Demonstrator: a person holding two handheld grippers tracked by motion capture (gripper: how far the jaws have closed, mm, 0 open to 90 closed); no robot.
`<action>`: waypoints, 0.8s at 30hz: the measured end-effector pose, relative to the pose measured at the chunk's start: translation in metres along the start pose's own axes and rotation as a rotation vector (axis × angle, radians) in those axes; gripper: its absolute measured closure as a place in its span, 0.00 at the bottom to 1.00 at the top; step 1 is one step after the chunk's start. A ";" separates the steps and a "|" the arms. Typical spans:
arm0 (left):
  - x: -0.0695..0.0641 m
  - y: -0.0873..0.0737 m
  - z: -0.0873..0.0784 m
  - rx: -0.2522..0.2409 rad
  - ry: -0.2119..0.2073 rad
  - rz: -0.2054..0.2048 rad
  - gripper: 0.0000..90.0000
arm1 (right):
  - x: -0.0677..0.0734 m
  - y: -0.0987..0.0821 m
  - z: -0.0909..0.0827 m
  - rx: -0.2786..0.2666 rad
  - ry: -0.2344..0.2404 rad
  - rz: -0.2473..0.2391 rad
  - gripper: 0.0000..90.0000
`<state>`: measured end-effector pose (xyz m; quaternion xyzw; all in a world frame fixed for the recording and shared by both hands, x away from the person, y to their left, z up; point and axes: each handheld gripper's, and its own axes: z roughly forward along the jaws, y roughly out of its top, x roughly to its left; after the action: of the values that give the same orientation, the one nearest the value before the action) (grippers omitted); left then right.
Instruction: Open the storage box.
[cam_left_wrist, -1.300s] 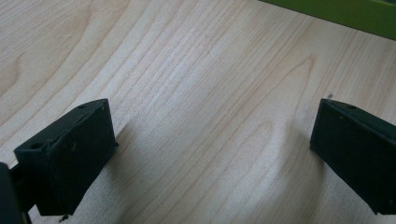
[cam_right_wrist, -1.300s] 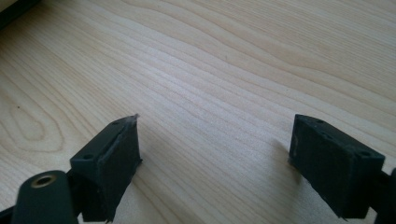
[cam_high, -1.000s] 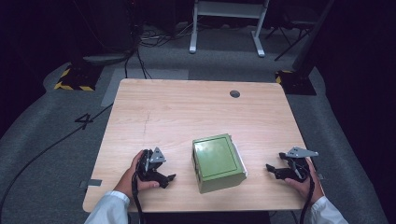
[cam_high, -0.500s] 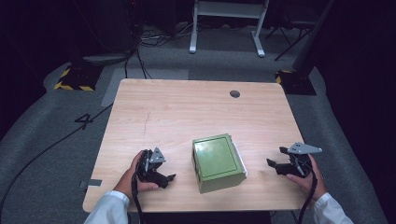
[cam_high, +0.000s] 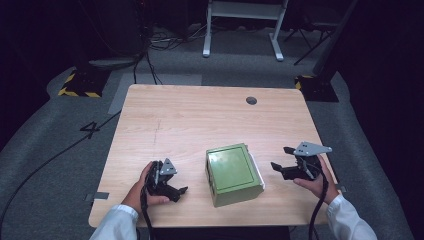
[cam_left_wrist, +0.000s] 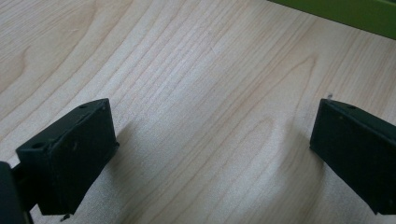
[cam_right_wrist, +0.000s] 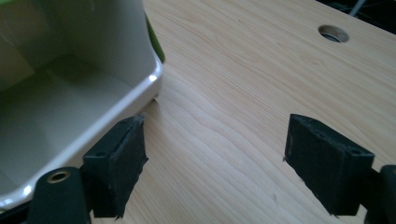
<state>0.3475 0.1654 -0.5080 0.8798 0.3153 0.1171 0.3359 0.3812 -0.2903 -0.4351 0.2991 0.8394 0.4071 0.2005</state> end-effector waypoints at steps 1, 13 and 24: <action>0.000 0.000 0.000 -0.001 0.000 0.000 0.01 | 0.002 0.003 0.003 0.000 0.006 -0.005 0.23; 0.000 0.000 0.000 -0.001 -0.001 0.000 0.01 | 0.024 0.017 0.026 0.004 0.079 -0.036 0.25; 0.000 0.000 0.000 0.000 0.000 0.000 0.01 | 0.026 0.009 0.043 0.040 0.115 -0.021 0.24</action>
<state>0.3476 0.1654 -0.5080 0.8799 0.3152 0.1171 0.3359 0.3900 -0.2446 -0.4552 0.2704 0.8607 0.4046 0.1499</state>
